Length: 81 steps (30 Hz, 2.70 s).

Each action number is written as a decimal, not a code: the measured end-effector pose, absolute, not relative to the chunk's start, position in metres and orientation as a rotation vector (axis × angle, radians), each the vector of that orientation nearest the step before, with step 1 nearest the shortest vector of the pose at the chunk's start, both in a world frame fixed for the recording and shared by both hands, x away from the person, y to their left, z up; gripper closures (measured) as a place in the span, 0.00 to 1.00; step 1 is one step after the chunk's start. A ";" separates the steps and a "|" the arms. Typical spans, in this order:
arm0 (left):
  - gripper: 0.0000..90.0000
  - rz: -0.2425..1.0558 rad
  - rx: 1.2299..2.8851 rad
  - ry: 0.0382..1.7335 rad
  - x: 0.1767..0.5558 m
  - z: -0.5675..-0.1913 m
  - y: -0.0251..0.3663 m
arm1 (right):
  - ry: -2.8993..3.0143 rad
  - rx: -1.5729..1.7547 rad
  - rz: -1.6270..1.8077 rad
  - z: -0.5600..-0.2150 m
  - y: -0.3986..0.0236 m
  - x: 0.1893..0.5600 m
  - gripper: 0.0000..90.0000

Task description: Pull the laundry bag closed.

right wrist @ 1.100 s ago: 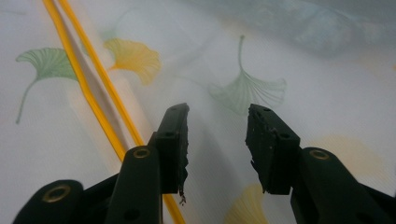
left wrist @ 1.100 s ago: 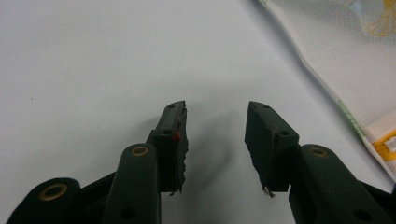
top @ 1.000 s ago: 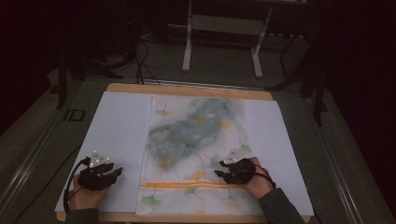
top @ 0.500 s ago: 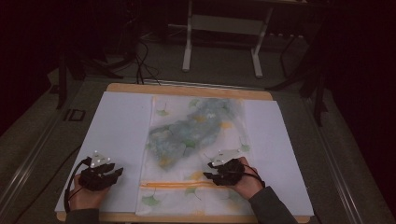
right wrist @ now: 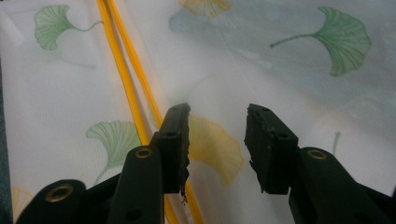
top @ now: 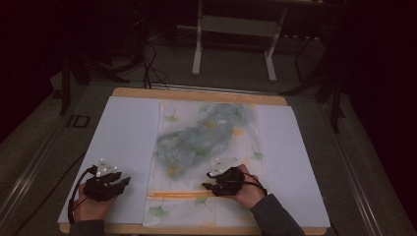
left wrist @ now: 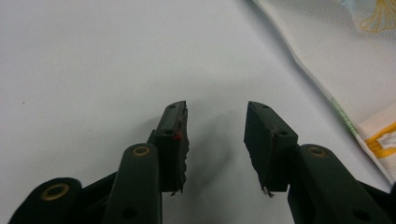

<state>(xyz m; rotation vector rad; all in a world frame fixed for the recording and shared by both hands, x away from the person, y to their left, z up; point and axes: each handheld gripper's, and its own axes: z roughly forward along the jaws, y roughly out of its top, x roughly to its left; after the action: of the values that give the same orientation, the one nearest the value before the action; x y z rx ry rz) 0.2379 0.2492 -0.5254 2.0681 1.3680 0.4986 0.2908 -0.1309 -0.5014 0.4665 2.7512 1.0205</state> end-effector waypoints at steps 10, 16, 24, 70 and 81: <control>0.66 0.487 2.076 1.350 0.237 -0.525 0.248 | 2.775 0.413 1.039 -0.503 -0.112 0.291 0.68; 0.66 0.487 2.077 1.342 0.237 -0.524 0.248 | 2.789 0.394 1.043 -0.505 -0.102 0.290 0.68; 0.66 0.485 2.082 1.336 0.237 -0.524 0.247 | 2.809 0.354 1.046 -0.505 -0.088 0.290 0.70; 0.66 0.495 2.096 1.327 0.236 -0.522 0.245 | 2.867 0.208 1.083 -0.525 -0.014 0.276 0.77; 0.66 0.499 2.099 1.328 0.236 -0.522 0.245 | 2.881 0.185 1.078 -0.527 -0.001 0.273 0.77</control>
<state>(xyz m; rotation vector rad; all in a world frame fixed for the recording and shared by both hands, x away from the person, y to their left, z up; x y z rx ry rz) 0.2363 0.2453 -0.5219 2.0989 1.3277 0.4986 0.2735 -0.0006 -0.5273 0.1846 2.8815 1.0782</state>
